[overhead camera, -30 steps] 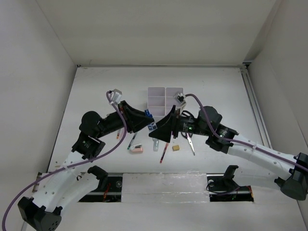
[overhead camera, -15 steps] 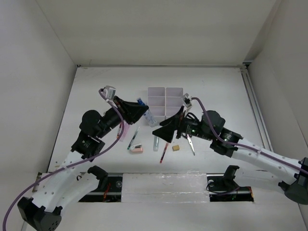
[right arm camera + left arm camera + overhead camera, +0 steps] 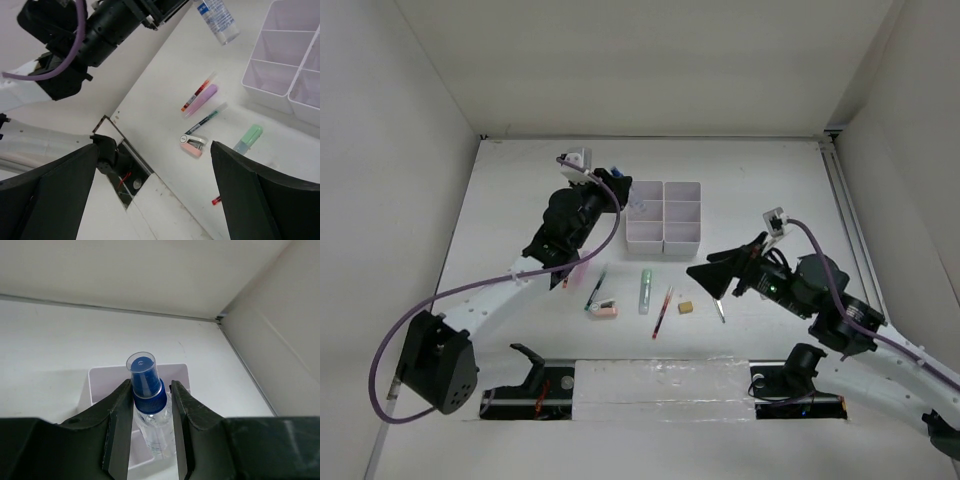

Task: Sort the stationery into containers
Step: Place the stationery into the container

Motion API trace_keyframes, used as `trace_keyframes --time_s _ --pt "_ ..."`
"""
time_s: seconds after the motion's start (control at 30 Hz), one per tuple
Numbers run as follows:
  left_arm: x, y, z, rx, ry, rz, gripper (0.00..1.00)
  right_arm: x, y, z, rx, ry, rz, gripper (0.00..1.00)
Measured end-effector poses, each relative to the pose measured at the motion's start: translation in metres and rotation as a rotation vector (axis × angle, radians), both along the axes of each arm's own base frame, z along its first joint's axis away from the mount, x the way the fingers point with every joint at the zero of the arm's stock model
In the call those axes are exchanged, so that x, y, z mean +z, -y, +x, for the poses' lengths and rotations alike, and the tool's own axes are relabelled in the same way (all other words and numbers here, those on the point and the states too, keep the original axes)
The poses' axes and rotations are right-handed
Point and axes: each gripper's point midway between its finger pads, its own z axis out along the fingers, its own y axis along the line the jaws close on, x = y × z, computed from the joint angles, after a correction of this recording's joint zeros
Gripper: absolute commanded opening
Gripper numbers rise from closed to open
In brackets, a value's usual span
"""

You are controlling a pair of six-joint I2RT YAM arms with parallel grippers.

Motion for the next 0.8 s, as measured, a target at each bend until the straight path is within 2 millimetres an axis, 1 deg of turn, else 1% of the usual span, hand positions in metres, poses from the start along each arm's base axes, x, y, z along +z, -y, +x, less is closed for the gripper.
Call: trace_keyframes --time_s 0.07,0.17,0.27,0.5,0.67,0.8 --pt "-0.002 0.002 0.011 0.029 0.010 0.009 0.00 0.001 0.009 -0.004 -0.012 0.001 0.006 1.00" --pt "0.002 0.005 0.030 0.073 0.033 0.015 0.00 0.006 0.019 -0.009 -0.028 0.007 0.021 1.00" --pt "0.005 0.009 0.047 0.108 0.049 0.018 0.00 0.008 0.026 -0.012 -0.038 0.009 0.029 1.00" --pt "-0.017 0.014 0.074 0.163 0.029 0.048 0.00 0.001 0.031 -0.013 -0.048 -0.010 0.008 1.00" --pt "-0.035 0.019 0.086 0.176 0.015 0.065 0.00 -0.001 0.032 -0.013 -0.052 -0.014 0.004 1.00" --pt "-0.039 0.023 0.095 0.182 0.015 0.069 0.00 -0.005 0.033 -0.014 -0.054 -0.022 -0.009 1.00"
